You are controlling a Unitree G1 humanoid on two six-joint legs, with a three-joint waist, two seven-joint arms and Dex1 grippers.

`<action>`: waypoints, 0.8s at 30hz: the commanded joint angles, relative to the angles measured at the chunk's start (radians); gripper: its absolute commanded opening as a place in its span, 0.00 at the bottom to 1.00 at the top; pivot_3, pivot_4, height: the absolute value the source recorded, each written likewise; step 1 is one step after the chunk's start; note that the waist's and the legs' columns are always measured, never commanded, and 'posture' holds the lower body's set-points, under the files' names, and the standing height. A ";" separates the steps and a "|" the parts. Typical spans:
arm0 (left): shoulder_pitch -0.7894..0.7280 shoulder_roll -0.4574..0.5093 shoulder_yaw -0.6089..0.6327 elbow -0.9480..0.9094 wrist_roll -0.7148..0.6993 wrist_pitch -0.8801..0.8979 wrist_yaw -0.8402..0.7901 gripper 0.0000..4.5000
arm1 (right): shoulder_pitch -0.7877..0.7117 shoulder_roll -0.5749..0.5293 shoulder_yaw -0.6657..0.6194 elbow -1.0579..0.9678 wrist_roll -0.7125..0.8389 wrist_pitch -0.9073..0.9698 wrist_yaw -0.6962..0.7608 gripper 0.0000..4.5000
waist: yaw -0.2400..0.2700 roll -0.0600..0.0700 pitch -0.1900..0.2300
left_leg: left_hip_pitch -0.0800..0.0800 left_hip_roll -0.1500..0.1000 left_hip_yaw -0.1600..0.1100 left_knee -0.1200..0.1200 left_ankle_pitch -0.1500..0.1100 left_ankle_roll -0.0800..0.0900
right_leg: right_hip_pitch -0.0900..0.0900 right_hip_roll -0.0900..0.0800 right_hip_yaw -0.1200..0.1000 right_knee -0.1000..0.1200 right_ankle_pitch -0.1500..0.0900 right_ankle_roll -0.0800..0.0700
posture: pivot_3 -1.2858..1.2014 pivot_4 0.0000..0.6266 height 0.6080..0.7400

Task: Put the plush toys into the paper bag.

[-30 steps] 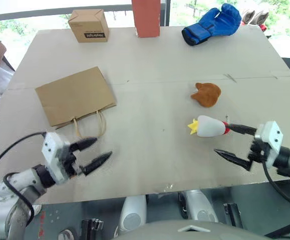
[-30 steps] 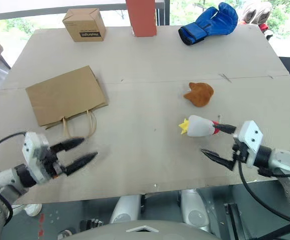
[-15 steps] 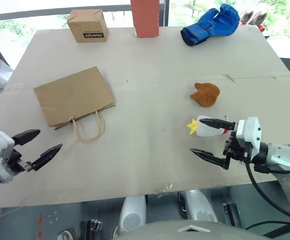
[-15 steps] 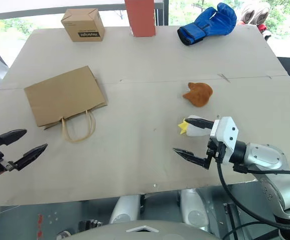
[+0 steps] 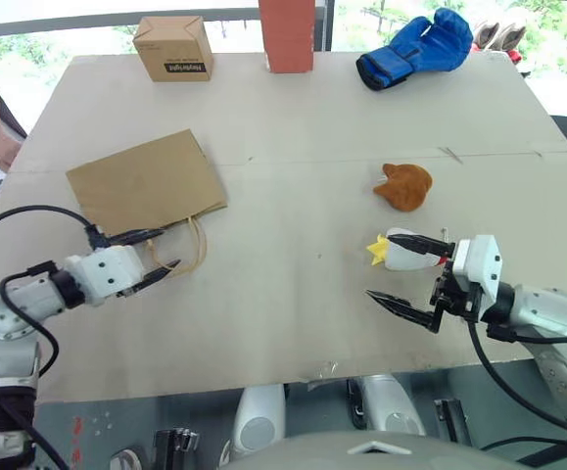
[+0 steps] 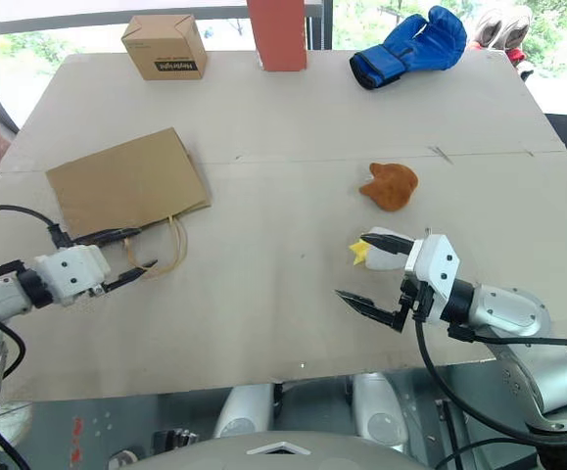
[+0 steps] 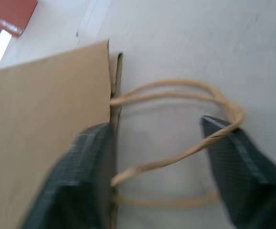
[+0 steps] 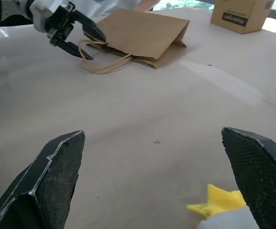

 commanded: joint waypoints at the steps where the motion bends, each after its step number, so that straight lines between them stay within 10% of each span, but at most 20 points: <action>1: -0.030 -0.026 0.005 -0.043 -0.130 0.153 0.013 0.29 | 0.007 0.003 0.024 -0.039 -0.093 -0.045 -0.056 1.00 | 0.000 0.000 0.000 | 0.000 0.000 0.000 0.000 0.000 0.000 | 0.000 0.000 0.000 0.000 0.000 0.000 | 0.52 0.24 1.00; 4: -0.098 -0.080 0.026 -0.077 -0.211 0.362 0.110 0.02 | 0.005 0.019 0.052 -0.043 -0.163 -0.047 -0.113 1.00 | 0.003 0.000 0.000 | 0.000 0.000 0.000 0.002 0.000 0.000 | 0.001 0.000 -0.001 0.001 0.000 0.000 | 0.52 0.24 1.00; 22: -0.434 -0.429 -0.254 -0.406 -0.530 0.871 0.114 0.02 | -0.279 0.210 0.201 0.126 -0.206 0.141 -0.258 1.00 | -0.012 0.000 -0.001 | 0.002 0.000 -0.008 0.007 0.000 0.000 | 0.007 0.005 -0.003 0.003 0.001 0.001 | 0.52 0.24 1.00; 24: -0.436 -0.425 -0.254 -0.432 -0.579 0.924 0.089 0.00 | -0.338 0.258 0.217 0.191 -0.197 0.156 -0.261 0.83 | -0.017 0.000 -0.001 | 0.001 0.000 -0.009 0.007 0.000 0.000 | 0.007 0.005 -0.004 0.003 0.001 0.001 | 0.52 0.24 1.00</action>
